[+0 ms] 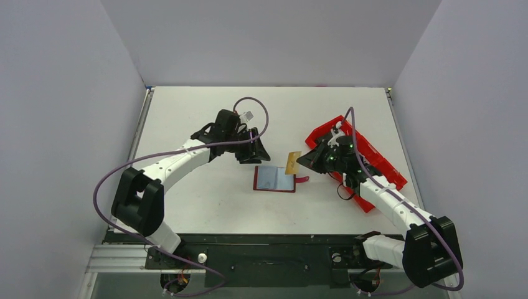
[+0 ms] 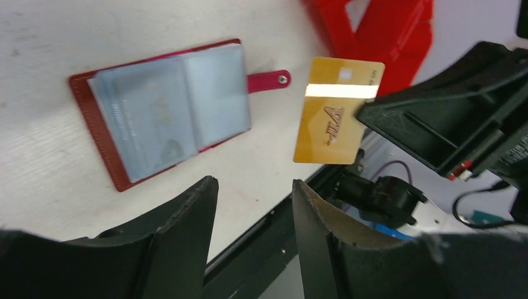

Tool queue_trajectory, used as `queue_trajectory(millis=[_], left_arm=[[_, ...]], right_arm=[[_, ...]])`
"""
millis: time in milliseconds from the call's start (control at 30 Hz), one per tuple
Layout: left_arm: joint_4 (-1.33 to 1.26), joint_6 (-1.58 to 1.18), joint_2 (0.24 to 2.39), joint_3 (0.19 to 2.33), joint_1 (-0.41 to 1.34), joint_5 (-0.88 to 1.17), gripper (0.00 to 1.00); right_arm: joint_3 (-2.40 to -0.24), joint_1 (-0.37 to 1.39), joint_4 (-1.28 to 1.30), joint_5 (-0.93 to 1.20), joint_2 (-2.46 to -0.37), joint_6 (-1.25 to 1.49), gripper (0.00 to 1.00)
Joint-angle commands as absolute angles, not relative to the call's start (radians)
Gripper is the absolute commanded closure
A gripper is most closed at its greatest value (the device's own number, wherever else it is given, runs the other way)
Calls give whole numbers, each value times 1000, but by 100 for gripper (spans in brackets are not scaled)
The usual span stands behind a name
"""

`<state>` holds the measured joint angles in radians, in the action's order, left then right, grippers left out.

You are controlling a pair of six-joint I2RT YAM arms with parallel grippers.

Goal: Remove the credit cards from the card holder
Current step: Place the credit card in the storage box.

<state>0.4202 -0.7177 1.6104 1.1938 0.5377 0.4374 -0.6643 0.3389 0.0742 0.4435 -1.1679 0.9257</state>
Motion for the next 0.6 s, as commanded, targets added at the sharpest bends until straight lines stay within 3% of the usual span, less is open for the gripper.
queue_trajectory(millis=[0, 467, 533, 567], left_arm=[[191, -809, 1545, 1137, 529, 638, 55], [-90, -968, 1503, 1042, 523, 808, 54], [-139, -1004, 1498, 1021, 520, 826, 59], [-173, -1030, 1494, 1006, 517, 840, 67]], right_arm=[[-666, 331, -52, 536, -1133, 1014, 100], [-655, 418, -328, 634, -1138, 1197, 100], [-652, 425, -334, 631, -1138, 1199, 100], [-651, 427, -336, 629, -1139, 1199, 100]])
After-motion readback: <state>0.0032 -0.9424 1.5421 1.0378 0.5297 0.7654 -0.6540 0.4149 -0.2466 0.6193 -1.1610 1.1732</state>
